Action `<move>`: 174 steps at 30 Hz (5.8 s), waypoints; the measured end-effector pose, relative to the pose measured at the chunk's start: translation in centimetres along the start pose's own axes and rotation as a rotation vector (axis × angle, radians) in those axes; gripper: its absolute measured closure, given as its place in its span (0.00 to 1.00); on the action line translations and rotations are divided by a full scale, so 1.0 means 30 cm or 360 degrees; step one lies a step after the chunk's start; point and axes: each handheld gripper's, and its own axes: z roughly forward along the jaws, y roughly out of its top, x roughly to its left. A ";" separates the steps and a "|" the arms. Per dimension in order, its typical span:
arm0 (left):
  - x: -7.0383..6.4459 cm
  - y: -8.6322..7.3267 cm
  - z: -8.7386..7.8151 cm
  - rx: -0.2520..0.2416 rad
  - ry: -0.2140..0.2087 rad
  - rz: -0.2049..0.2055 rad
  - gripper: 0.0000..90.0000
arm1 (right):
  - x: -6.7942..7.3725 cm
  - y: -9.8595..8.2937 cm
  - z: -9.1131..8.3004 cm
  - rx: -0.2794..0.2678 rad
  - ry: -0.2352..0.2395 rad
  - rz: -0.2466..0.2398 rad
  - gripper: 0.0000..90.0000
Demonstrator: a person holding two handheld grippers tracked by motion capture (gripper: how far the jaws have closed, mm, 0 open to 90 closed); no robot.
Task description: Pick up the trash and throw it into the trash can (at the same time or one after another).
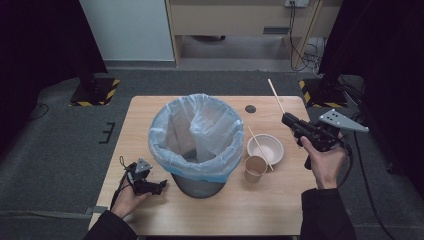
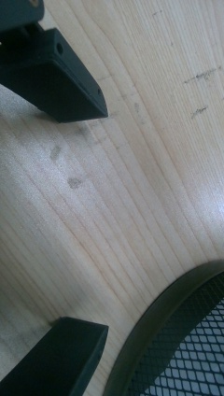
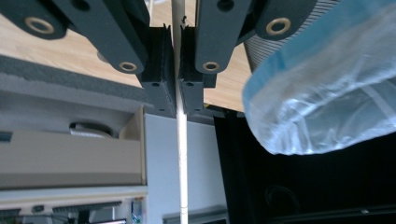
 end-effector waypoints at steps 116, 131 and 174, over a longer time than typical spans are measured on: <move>0.000 0.000 0.000 0.0001 -0.0002 0.0002 0.00 | 0.407 0.219 0.231 -0.0091 0.0366 -0.0112 0.70; 0.000 0.000 0.000 0.0000 -0.0001 0.0002 0.00 | 0.158 0.108 0.051 -0.0090 0.0113 0.0005 0.57; 0.000 0.000 0.001 -0.0001 0.0000 0.0000 0.00 | -0.103 -0.428 0.273 0.0695 -0.0245 -0.0029 0.71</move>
